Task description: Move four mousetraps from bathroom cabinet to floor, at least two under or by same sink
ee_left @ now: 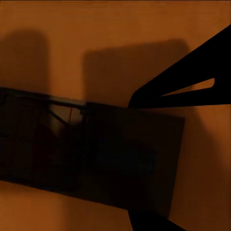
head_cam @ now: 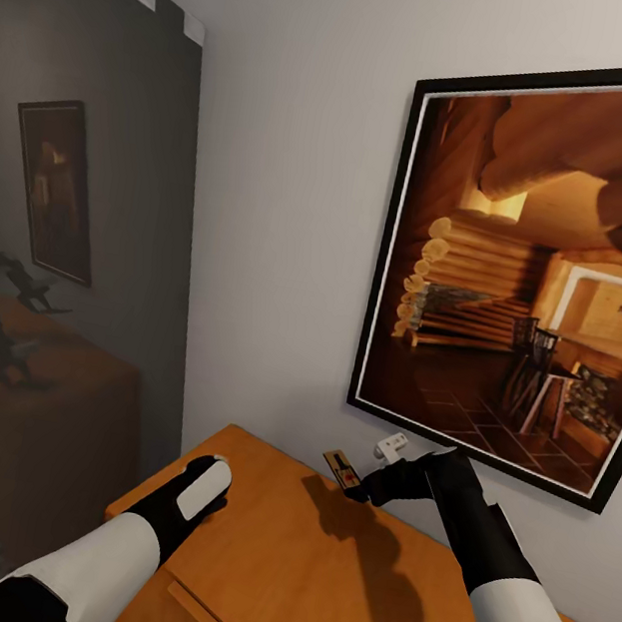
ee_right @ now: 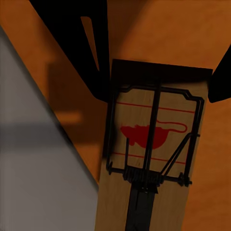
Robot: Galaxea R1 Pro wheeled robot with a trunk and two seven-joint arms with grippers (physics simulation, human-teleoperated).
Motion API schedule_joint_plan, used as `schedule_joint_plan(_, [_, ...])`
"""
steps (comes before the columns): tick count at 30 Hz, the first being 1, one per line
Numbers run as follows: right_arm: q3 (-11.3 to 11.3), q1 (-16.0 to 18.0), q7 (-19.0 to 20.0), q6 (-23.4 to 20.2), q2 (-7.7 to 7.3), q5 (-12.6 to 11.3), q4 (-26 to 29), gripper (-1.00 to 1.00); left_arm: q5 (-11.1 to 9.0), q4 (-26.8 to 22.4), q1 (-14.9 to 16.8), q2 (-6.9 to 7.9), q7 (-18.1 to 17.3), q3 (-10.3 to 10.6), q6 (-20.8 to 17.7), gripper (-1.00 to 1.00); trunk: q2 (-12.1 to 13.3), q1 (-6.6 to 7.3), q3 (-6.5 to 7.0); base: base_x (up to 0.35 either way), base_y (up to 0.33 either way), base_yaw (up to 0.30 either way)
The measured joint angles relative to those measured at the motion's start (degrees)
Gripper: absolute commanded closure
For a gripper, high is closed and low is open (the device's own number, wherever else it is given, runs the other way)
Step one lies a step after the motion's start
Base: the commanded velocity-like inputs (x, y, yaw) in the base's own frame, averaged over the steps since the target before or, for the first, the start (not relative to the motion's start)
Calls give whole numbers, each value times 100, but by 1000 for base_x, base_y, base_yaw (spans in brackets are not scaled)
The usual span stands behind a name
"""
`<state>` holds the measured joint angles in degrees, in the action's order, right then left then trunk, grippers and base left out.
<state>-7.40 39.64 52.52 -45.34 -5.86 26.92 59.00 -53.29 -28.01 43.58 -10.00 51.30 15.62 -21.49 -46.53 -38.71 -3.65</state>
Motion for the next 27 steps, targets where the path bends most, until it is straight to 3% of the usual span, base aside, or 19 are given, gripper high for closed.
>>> schedule_joint_plan(8, [8,1,1,-7,-1,-10,4,100,2,-14,-1,17,14,26,-89,100,1,-1,0,0,0,0])
schedule_joint_plan(11, [9,2,-4,-38,0,-9,6,100,153,-747,-3,77,241,68,-541,100,2,-1,-1,0,0,0])
schedule_joint_plan(13, [12,2,-6,-146,0,5,7,100,316,-1955,-1,96,740,83,-1364,100,1,0,0,0,0,0])
schedule_joint_plan(17, [17,2,-9,-249,0,15,7,100,354,-3383,-4,95,1443,47,-2229,100,2,-1,0,0,0,0])
schedule_joint_plan(19, [16,2,-10,-269,3,18,7,100,341,-3856,-5,94,1745,48,-2479,100,2,-1,-1,0,0,0])
schedule_joint_plan(23, [15,1,-12,-284,14,24,8,100,310,-4238,-6,93,2060,55,-2680,100,3,-1,-1,0,0,0])
schedule_joint_plan(27, [19,2,-17,-288,13,29,9,100,274,-4307,-6,90,2137,57,-2730,100,3,-1,-1,0,0,0])
